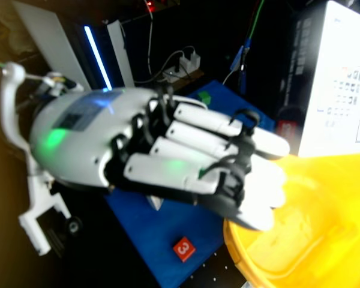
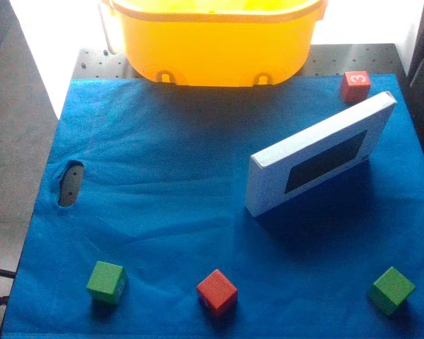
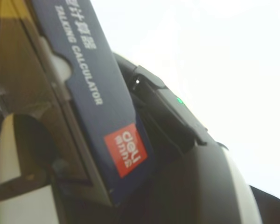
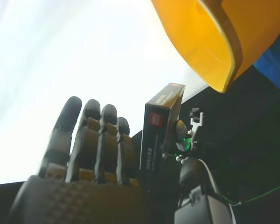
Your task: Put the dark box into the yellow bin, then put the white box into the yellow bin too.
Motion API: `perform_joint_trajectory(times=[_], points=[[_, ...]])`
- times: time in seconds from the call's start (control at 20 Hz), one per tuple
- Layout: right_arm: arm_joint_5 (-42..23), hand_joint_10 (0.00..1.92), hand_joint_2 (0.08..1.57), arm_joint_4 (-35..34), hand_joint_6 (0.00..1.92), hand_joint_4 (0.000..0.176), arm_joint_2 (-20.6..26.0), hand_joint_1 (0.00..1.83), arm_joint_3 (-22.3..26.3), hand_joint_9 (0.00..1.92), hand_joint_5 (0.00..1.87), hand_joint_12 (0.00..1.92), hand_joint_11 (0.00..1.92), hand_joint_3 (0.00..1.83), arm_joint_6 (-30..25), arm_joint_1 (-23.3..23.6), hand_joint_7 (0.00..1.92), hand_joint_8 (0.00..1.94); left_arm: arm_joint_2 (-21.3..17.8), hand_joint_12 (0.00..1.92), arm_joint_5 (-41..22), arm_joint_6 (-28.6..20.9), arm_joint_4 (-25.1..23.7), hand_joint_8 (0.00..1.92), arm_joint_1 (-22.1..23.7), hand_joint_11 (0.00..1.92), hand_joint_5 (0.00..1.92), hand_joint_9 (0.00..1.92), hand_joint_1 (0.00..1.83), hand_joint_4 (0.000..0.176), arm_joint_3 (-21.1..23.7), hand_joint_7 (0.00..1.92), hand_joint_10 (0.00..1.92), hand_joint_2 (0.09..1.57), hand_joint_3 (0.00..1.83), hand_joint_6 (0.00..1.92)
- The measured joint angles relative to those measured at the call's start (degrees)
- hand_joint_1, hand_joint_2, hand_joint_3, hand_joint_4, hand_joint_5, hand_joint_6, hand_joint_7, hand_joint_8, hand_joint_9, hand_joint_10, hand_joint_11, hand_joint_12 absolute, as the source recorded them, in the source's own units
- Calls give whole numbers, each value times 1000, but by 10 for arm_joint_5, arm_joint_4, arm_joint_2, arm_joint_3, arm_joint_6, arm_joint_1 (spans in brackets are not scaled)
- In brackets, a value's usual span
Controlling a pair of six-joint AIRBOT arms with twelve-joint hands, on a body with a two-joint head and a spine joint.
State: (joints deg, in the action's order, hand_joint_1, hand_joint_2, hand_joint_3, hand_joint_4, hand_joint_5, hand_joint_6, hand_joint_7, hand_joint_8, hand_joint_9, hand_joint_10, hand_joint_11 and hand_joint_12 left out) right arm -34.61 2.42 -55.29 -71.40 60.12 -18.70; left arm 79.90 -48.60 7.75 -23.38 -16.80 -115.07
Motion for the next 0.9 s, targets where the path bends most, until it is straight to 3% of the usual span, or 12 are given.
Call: perform_joint_trajectory(times=[0.05, 0.1, 0.2, 0.25, 0.3, 0.35, 0.45, 0.6, 0.65, 0.75, 0.9], points=[[1, 3, 1160, 2, 9, 0, 0, 0, 2, 301, 287, 595, 0, 6, 0, 0, 368, 1, 0, 115, 2, -2, -3, 8, 0, 445, 528, 442, 1250, 0, -2, 427, 18, 793, 0, 11], [2, 6, 1181, 2, 10, 0, 1, 0, 4, 310, 298, 597, 0, 13, 0, 0, 378, 5, 1, 32, 2, -5, -2, 1, 0, 306, 451, 330, 1206, 34, -6, 353, 3, 762, 0, 1], [4, 5, 1164, 4, 6, 0, 3, 0, 9, 313, 300, 553, 0, 2, 1, 3, 377, 2, 0, 1, 3, -9, 7, 0, 0, 233, 377, 246, 1152, 78, -8, 286, 0, 722, 0, 0], [2, 1, 1163, 3, 2, 0, 4, 0, 12, 308, 297, 516, 0, 1, 4, 4, 373, 0, 1, 2, 3, -12, 7, 5, 0, 233, 399, 248, 1146, 135, -8, 294, 3, 718, 0, 10], [1, 0, 1155, 5, 1, 0, 5, 0, 14, 307, 299, 473, 0, 0, 7, 4, 377, 1, 0, 2, 4, -13, 7, 4, 0, 233, 386, 258, 1122, 163, -8, 291, 7, 720, 0, 4], [2, 1, 1187, 7, 1, 0, 5, 0, 18, 308, 293, 507, 0, 4, 12, 4, 374, 2, 0, 3, 4, -16, 7, 4, 0, 236, 391, 258, 1155, 149, -8, 287, 5, 721, 0, 7], [2, 3, 1175, 8, 0, 0, 7, 0, 21, 316, 289, 542, 0, 0, 12, 4, 375, 2, -1, 2, 4, -19, 6, 0, 0, 233, 373, 255, 1140, 157, -8, 276, 3, 722, 0, 1], [2, 7, 1173, 8, 1, 0, 14, 0, 24, 302, 246, 484, 0, 0, 12, 4, 376, 8, -5, 26, 5, -25, 6, 8, -1, 292, 412, 285, 1145, 138, -5, 300, 12, 730, 0, 13], [2, 9, 1154, 8, 1, 0, 18, 0, 29, 319, 246, 567, 0, 0, 13, 4, 396, 8, -10, 23, 6, -26, 2, 9, -1, 288, 425, 280, 1146, 151, -3, 306, 9, 736, 1, 16], [2, 5, 1016, 9, 1, 0, 32, 19, 42, 338, 238, 717, 0, 0, 13, 4, 404, 1, -21, 12, 12, -26, -5, 7, -1, 264, 427, 267, 1141, 126, 7, 309, 2, 756, 9, 12], [2, 2, 971, 8, 0, 0, 58, 93, 66, 297, 133, 847, 0, 0, 13, 3, 302, 2, -50, 12, 24, -27, -17, 1, -1, 265, 434, 243, 1124, 135, 40, 295, 0, 735, 0, 10]])
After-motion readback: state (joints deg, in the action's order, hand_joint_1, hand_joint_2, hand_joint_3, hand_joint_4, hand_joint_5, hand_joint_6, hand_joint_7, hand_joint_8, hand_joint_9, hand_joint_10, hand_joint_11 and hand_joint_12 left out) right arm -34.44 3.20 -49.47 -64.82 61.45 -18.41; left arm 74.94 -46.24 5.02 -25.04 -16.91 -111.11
